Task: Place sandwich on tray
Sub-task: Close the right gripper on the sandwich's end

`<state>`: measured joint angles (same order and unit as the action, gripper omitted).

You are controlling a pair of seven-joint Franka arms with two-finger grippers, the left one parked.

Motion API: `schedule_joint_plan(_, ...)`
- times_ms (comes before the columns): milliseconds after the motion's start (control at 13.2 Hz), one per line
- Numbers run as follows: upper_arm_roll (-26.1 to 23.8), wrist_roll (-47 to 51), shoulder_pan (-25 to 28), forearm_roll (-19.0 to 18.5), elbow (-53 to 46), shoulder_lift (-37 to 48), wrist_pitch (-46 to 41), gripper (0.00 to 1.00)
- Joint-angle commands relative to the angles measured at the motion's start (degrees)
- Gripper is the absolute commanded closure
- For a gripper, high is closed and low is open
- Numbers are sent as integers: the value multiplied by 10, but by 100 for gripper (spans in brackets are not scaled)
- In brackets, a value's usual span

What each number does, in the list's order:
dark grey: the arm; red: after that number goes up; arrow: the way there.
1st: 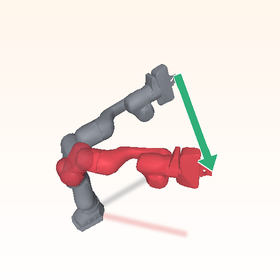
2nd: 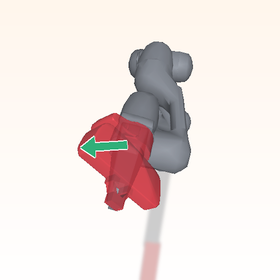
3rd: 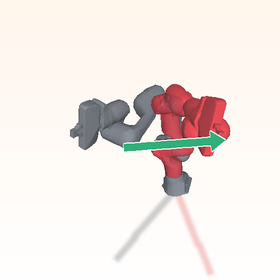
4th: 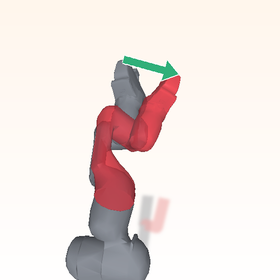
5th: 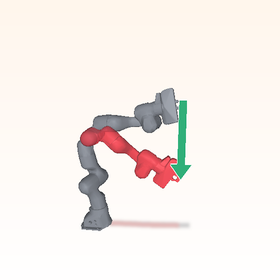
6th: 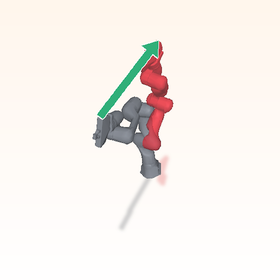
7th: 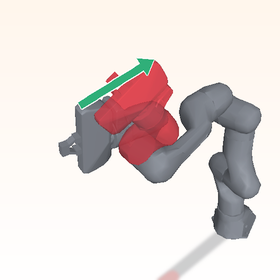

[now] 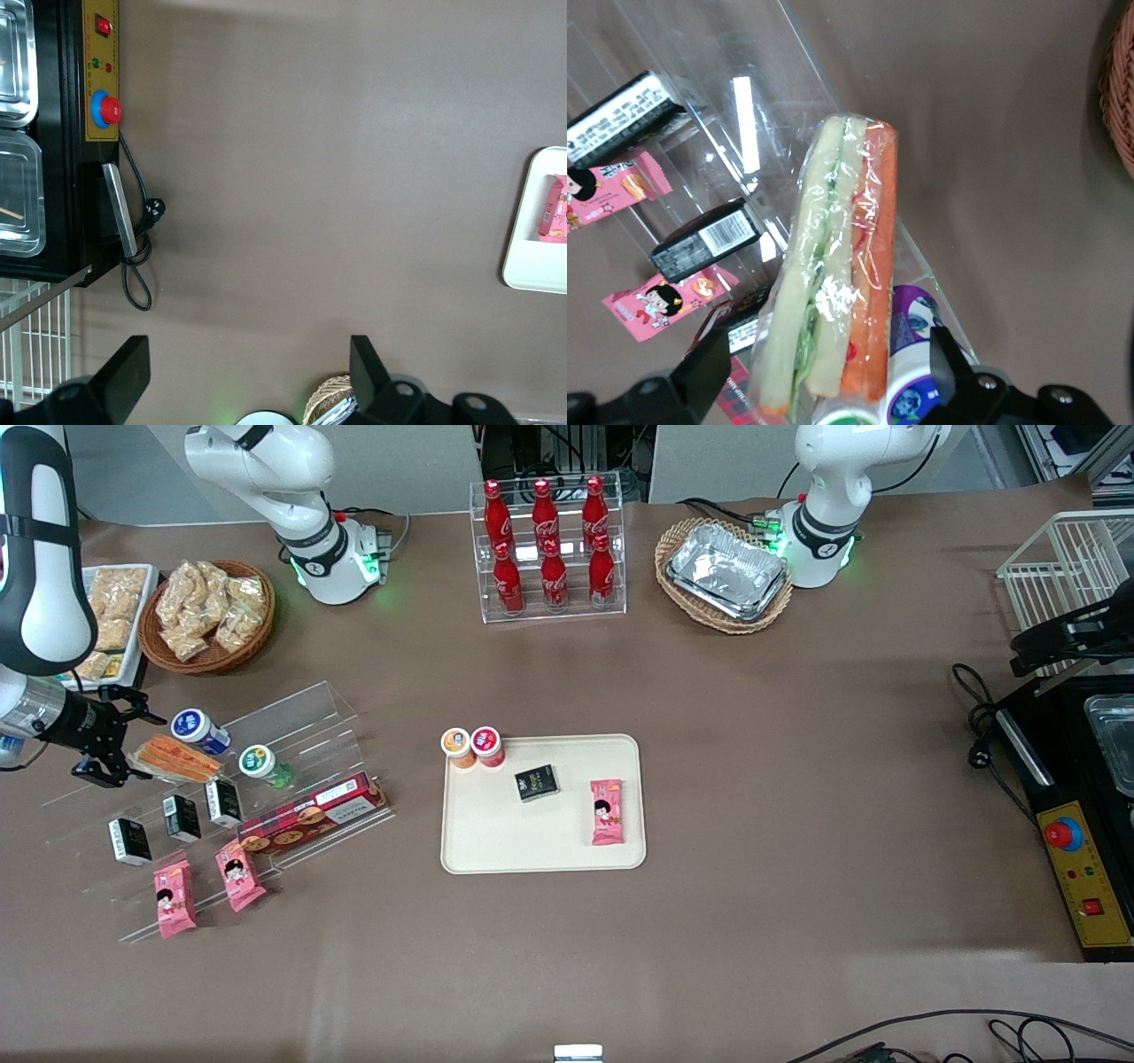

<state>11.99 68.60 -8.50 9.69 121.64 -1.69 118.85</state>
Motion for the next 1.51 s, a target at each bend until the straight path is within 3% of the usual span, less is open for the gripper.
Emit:
schedule_joint_plan(0,-2,-5,-2,18,26,9,36,0)
schedule_joint_plan(151,-1,-5,-3,18,28,7,40,4)
schedule_joint_plan(303,-2,-5,-3,18,28,8,40,25)
schedule_joint_plan(454,-1,-7,-2,18,28,7,39,29)
schedule_joint_plan(605,-1,-16,-1,18,27,7,38,49)
schedule_joint_plan(681,-1,-17,-1,18,27,7,37,50)
schedule_joint_plan(832,-1,-27,-3,18,26,6,36,68)
schedule_joint_plan(1211,-1,-45,0,17,-13,0,19,69)
schedule_joint_plan(1438,-5,-51,2,17,-84,-18,-34,61)
